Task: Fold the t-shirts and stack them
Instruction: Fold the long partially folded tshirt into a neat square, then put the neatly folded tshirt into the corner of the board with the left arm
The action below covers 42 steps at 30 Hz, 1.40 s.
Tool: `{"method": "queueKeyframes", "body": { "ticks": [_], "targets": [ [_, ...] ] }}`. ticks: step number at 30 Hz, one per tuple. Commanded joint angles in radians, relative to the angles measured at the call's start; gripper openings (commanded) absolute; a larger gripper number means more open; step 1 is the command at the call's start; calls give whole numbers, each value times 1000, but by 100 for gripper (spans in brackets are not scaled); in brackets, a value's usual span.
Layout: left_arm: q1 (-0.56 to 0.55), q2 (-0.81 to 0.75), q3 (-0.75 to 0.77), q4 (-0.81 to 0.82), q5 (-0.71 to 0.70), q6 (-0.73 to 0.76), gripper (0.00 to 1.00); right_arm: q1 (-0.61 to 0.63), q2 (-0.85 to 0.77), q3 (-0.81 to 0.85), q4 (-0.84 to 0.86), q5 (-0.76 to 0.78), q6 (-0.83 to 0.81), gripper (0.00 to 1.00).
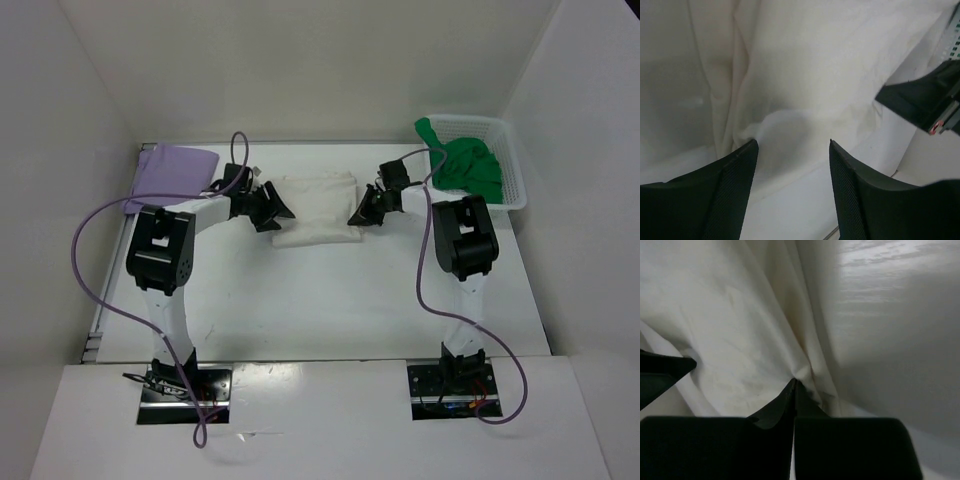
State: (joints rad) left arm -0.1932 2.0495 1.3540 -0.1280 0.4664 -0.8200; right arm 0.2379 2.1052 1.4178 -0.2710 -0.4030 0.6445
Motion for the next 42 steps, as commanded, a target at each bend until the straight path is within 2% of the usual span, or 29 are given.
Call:
{"method": "queueKeyframes", "body": {
  "ticks": [1,7,8,9,12,15,17,21,22,25,26,28,30,34,36,39,42],
  "targets": [
    [-5,-113,-76,28,11,-7,67,-3,47,65,23,4,-23,0],
    [51,-173,-112,12,-66,27,80,6,-2,84,-13,4,-23,2],
    [61,-164,-102,1,-90,39,80,6,-48,69,-4,4,-23,7],
    [61,-146,-78,1,-116,59,82,6,-72,58,-4,4,-23,19],
    [61,-66,-21,-38,-159,93,82,6,-149,32,6,-5,-13,42],
    [61,26,43,-38,-160,102,82,6,-223,6,6,-17,-2,48],
    [61,93,101,-38,-132,102,81,6,-272,-8,6,-26,7,48],
    [14,193,203,-38,-155,113,65,6,-342,-46,16,-45,29,48],
    [-4,208,226,-38,-155,113,51,6,-358,-55,16,-45,29,48],
    [-32,245,313,-27,-155,73,26,6,-407,-65,26,-45,29,48],
    [-32,245,336,-27,-146,73,15,6,-419,-65,10,-45,29,48],
    [-57,233,387,-41,-146,64,6,6,-459,-97,0,-36,18,48],
    [-57,209,467,-59,-146,55,0,6,-506,-141,0,-36,18,48],
    [-28,155,611,-114,-144,36,0,-23,-577,-221,-10,-52,7,48],
    [33,117,670,-124,-132,25,0,-43,-600,-259,-10,-65,7,48],
    [153,49,680,-124,-98,1,0,-54,-620,-272,-31,-74,-17,49],
    [285,-46,587,-95,-98,-8,0,-54,-610,-281,-31,-97,-26,49]
  ]
}}
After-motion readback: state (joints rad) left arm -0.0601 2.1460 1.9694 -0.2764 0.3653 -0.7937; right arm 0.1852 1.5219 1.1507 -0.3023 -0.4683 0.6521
